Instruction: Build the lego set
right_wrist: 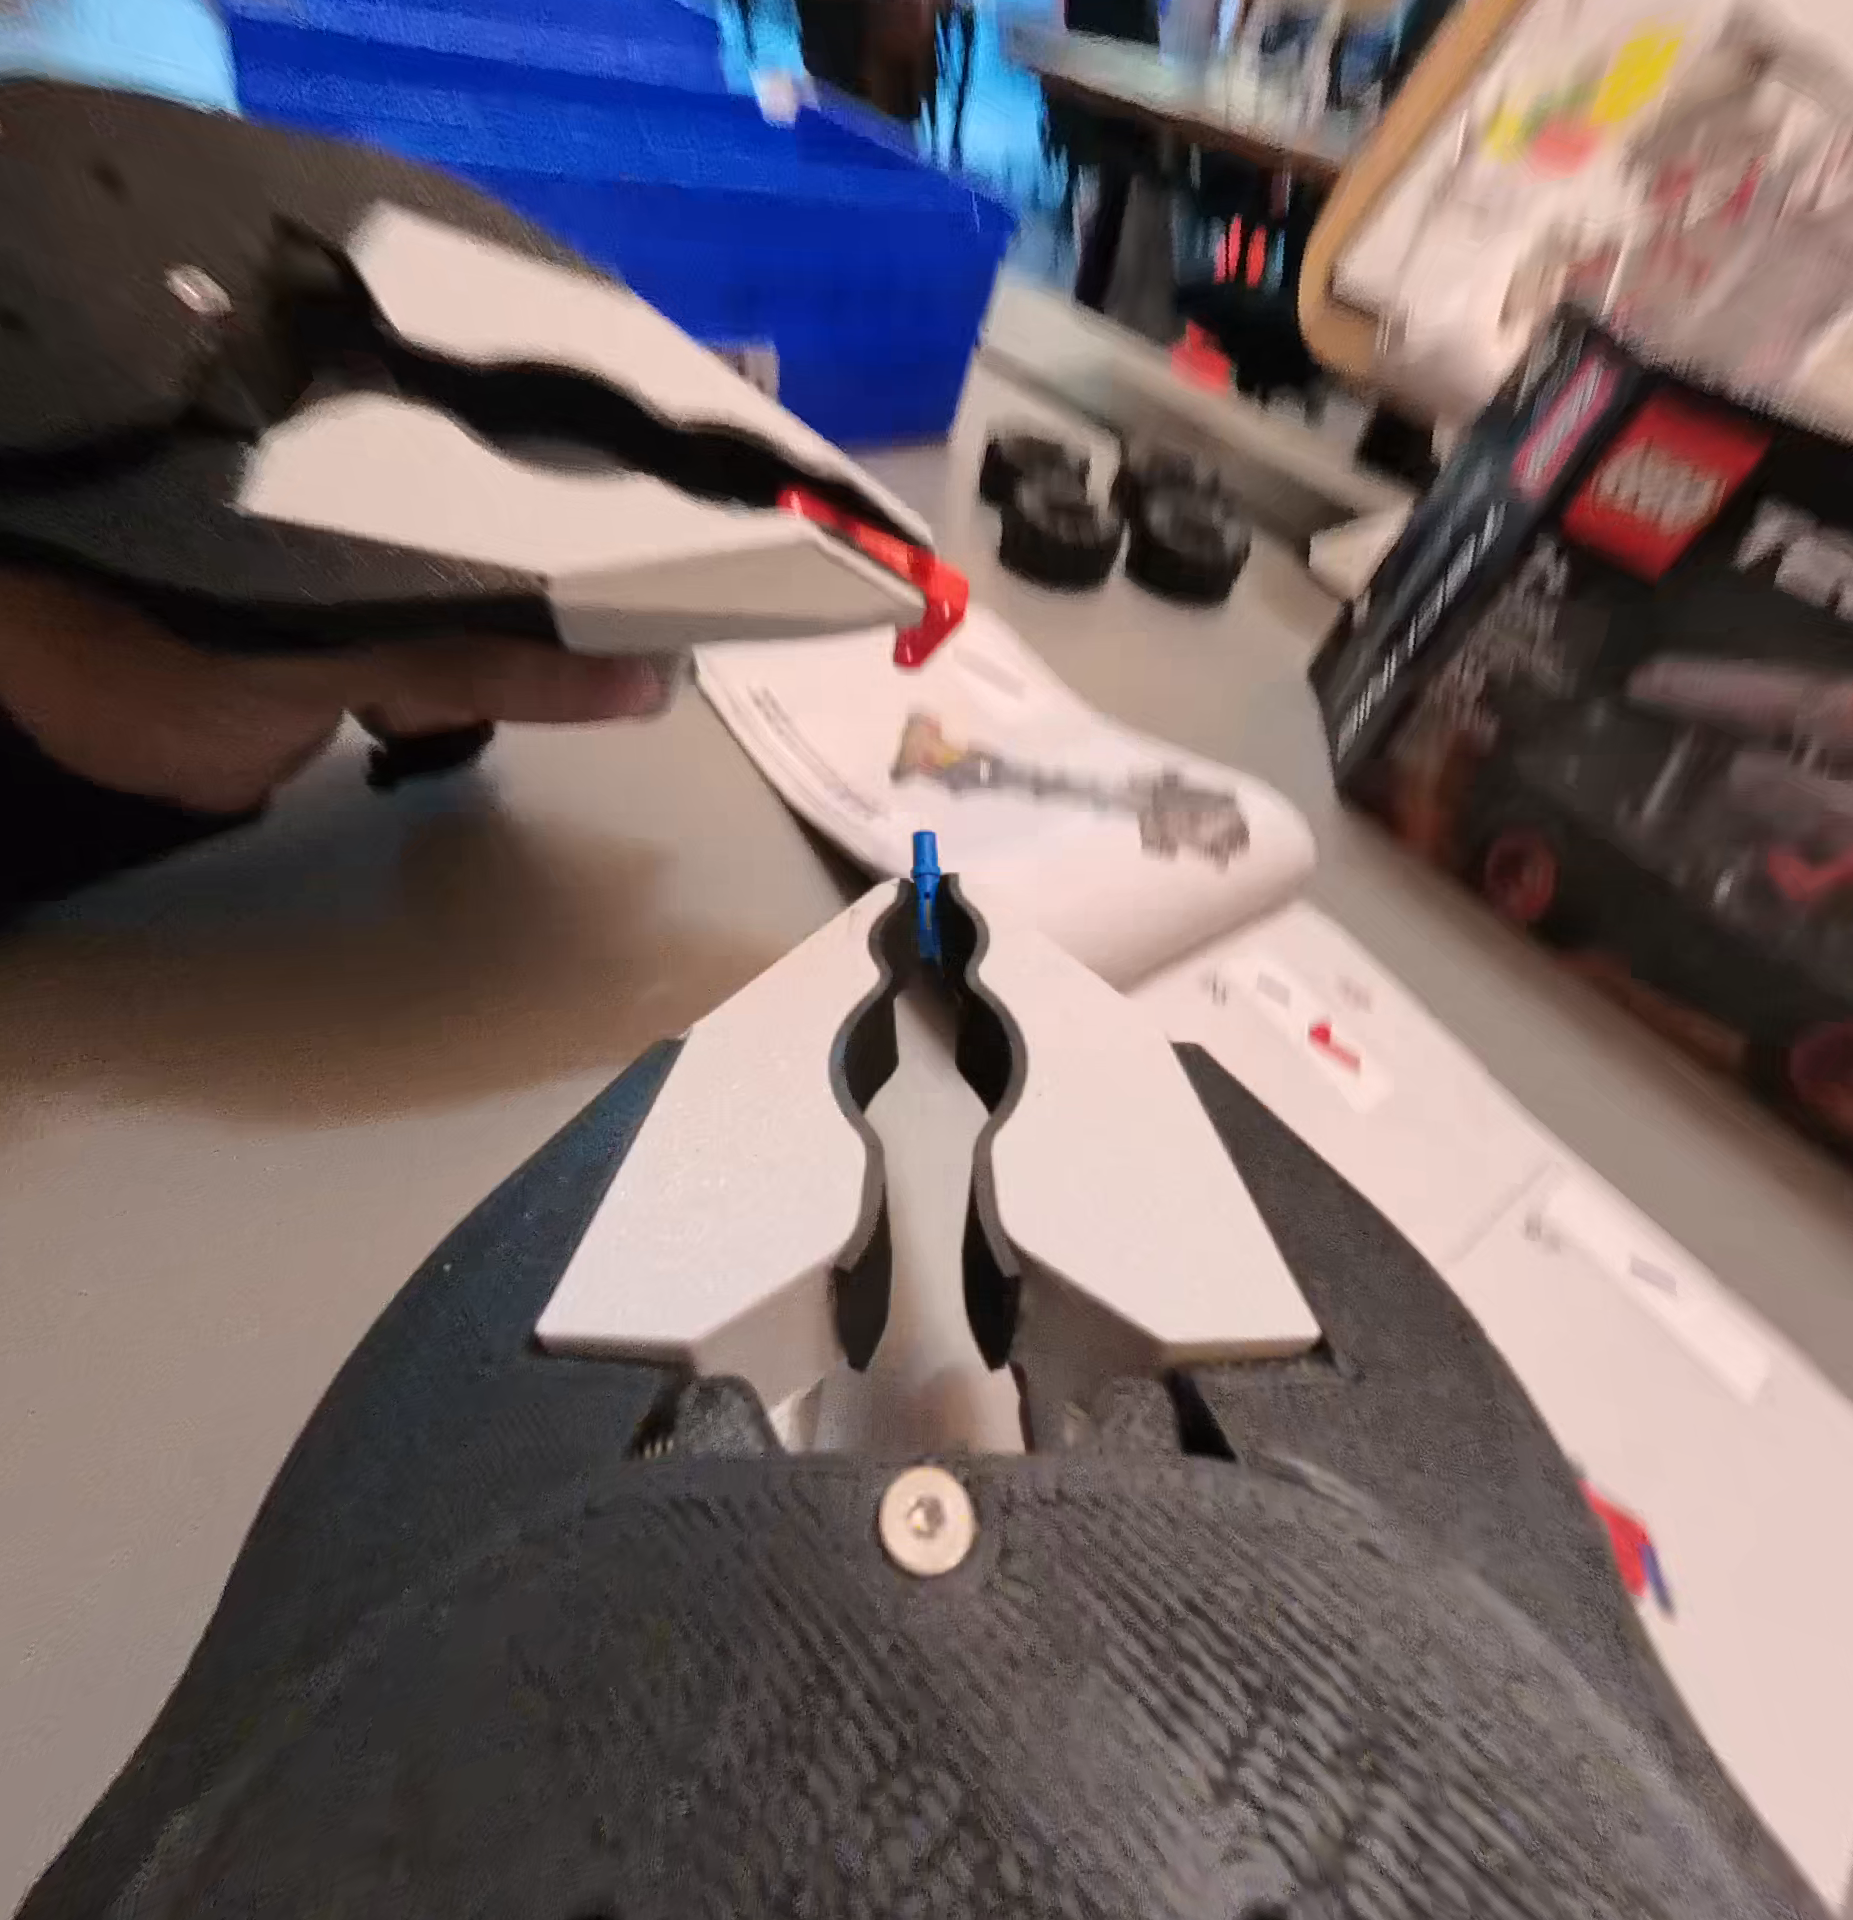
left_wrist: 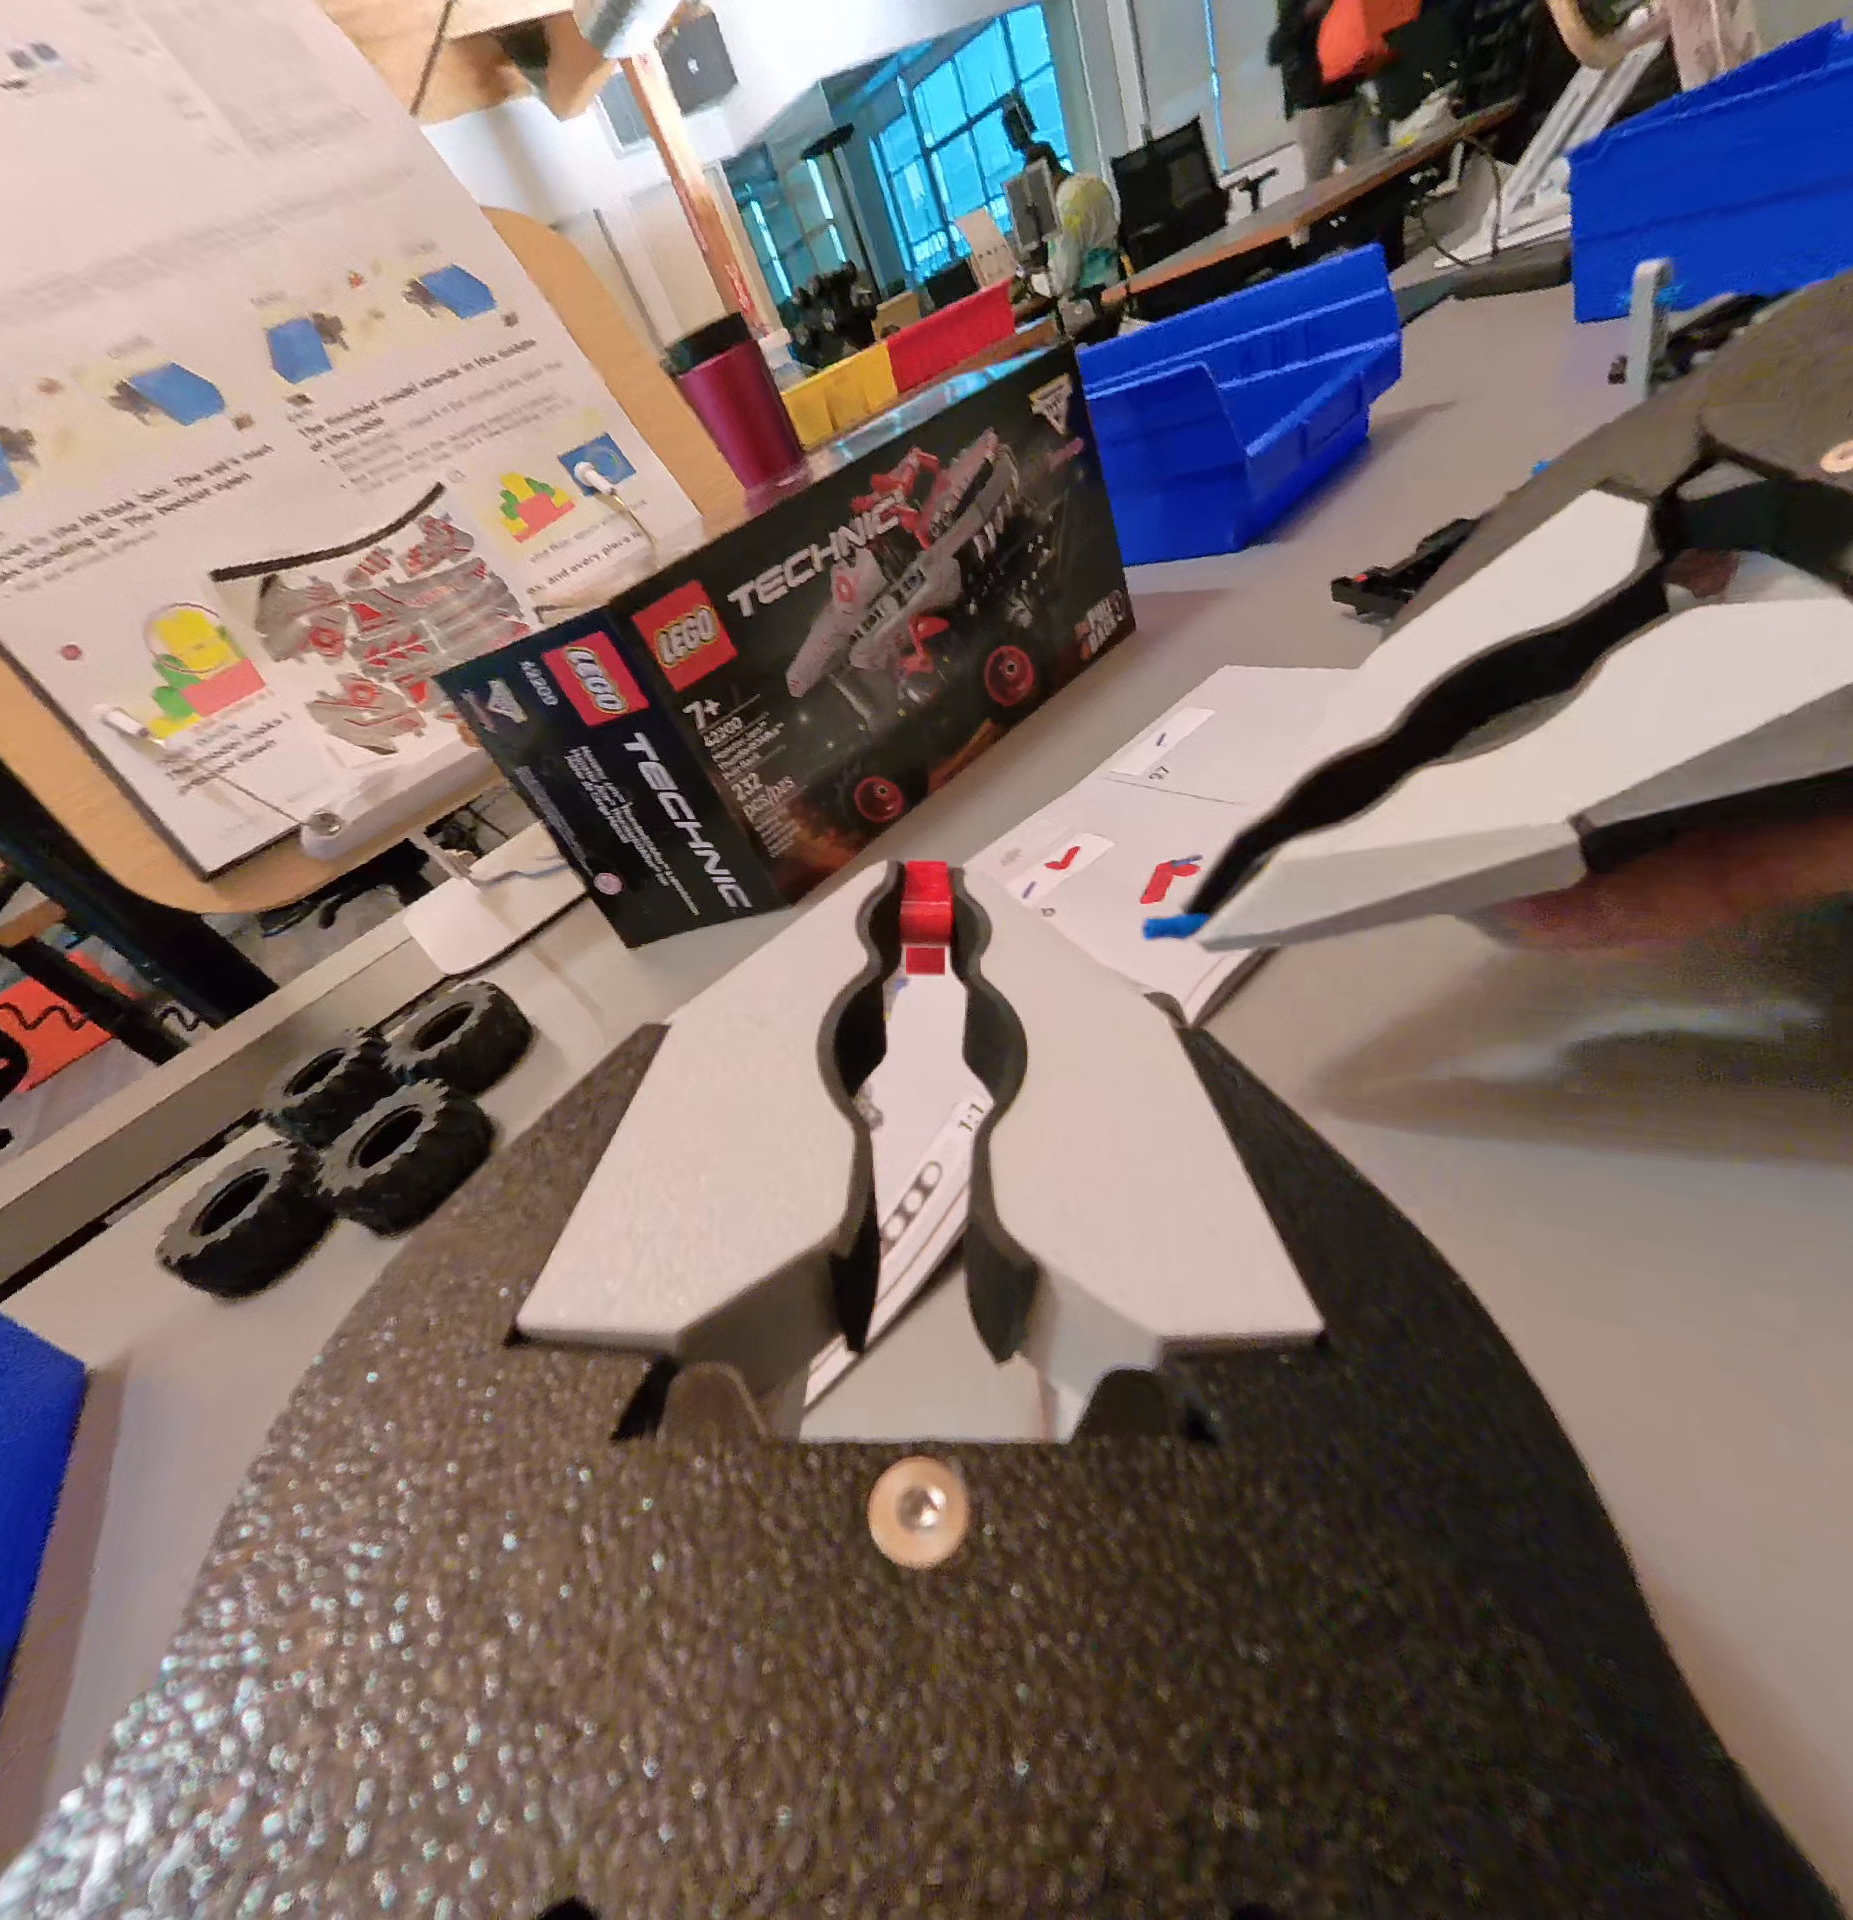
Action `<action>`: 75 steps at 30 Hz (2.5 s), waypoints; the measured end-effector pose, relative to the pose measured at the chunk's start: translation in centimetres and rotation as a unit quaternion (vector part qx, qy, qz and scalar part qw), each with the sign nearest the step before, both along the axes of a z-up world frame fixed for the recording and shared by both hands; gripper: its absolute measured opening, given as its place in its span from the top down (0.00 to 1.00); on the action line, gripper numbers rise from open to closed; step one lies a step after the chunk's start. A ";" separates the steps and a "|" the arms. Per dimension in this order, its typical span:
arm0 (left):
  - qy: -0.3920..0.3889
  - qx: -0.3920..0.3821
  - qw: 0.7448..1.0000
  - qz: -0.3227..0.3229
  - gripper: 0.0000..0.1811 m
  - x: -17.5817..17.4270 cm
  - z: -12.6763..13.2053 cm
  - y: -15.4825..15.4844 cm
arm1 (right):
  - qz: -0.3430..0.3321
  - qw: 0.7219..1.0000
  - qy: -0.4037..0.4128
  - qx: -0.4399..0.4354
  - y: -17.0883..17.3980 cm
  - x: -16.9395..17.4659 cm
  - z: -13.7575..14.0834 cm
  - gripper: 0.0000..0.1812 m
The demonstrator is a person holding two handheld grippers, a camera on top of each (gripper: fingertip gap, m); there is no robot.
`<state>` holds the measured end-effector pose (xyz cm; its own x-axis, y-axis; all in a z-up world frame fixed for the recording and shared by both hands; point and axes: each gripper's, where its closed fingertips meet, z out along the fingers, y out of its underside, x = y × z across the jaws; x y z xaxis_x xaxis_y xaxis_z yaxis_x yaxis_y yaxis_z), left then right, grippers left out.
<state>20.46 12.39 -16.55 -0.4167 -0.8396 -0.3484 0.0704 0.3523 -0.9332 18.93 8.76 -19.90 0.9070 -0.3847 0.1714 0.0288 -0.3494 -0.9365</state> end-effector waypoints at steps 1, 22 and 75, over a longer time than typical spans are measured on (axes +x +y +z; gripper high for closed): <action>-0.003 -0.006 1.000 0.007 0.97 0.0 0.2 0.3 | 0.008 1.000 -0.019 0.016 0.5 0.1 0.6 0.99; 0.029 -0.025 0.999 -0.027 0.97 0.1 -0.8 -0.8 | -0.014 0.999 -0.030 0.043 0.5 0.5 1.5 0.99; -0.028 -0.006 0.997 -0.069 0.97 -1.0 0.4 -2.7 | -0.022 0.996 -0.037 0.081 0.5 0.2 2.9 0.99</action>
